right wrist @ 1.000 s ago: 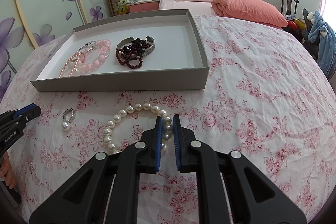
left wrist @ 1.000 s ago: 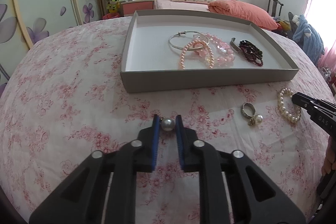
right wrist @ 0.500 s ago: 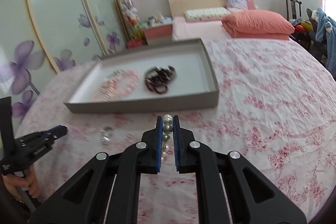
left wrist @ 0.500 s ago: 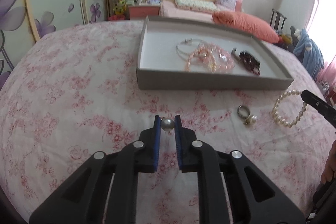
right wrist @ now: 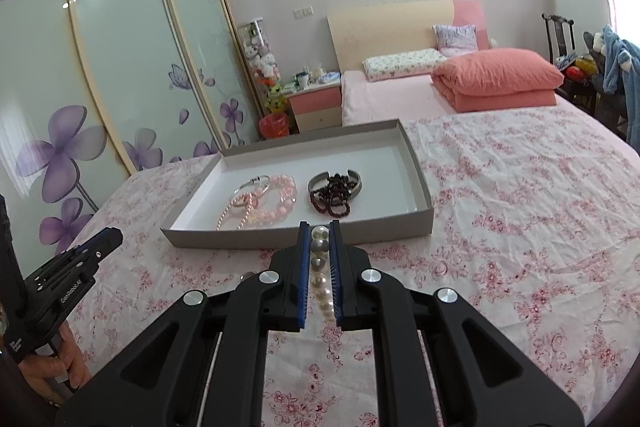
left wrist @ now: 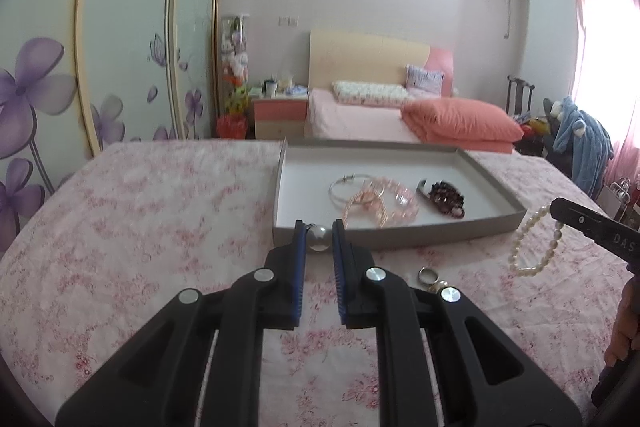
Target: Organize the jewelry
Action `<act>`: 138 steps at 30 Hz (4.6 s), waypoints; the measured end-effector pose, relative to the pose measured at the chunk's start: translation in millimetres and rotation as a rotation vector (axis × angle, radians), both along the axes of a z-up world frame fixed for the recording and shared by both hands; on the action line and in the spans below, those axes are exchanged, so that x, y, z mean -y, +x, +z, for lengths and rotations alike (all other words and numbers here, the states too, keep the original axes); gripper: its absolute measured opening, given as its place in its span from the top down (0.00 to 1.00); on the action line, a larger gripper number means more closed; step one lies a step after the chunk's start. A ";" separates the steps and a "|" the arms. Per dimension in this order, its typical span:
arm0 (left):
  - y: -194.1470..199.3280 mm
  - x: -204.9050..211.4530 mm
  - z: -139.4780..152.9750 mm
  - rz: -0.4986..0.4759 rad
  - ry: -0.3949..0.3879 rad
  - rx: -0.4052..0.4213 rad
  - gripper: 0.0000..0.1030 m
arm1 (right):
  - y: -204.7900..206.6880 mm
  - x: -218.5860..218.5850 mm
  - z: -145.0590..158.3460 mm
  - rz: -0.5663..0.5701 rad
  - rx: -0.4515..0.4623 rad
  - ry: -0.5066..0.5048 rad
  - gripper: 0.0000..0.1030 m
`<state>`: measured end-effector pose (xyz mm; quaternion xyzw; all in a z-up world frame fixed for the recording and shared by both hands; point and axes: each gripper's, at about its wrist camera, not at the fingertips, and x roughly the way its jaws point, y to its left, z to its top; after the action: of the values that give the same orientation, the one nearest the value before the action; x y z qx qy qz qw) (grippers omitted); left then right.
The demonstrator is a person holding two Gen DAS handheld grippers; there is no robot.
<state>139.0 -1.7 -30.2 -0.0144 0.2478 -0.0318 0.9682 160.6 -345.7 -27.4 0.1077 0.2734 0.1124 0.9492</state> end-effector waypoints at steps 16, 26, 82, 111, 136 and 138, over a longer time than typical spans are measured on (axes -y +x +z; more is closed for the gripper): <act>19.2 11.2 18.0 -0.012 0.008 0.030 0.86 | 8.2 -13.8 36.2 -0.010 0.164 -0.048 0.90; 67.9 32.9 24.4 -0.024 0.039 0.044 0.86 | 50.8 -27.9 45.7 -0.030 0.191 -0.043 0.90; 84.5 -22.4 -24.0 0.012 -0.039 -0.203 0.51 | 49.9 -54.1 -43.1 0.140 -0.248 -0.039 0.70; 57.3 -31.5 -38.9 0.007 -0.048 -0.254 0.44 | 40.0 -69.4 -65.1 0.148 -0.299 -0.219 0.85; 79.7 102.0 -71.1 -0.207 0.103 -0.394 0.48 | 57.5 6.1 -67.2 -0.085 -0.329 -0.232 0.85; 83.6 102.8 -72.1 -0.188 0.114 -0.395 0.62 | 57.7 6.0 -67.1 -0.085 -0.329 -0.233 0.85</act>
<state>222.6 -104.5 -102.3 0.0576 0.4342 -0.1042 0.8929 218.4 -351.7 -94.6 0.0257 0.4313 0.0208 0.9016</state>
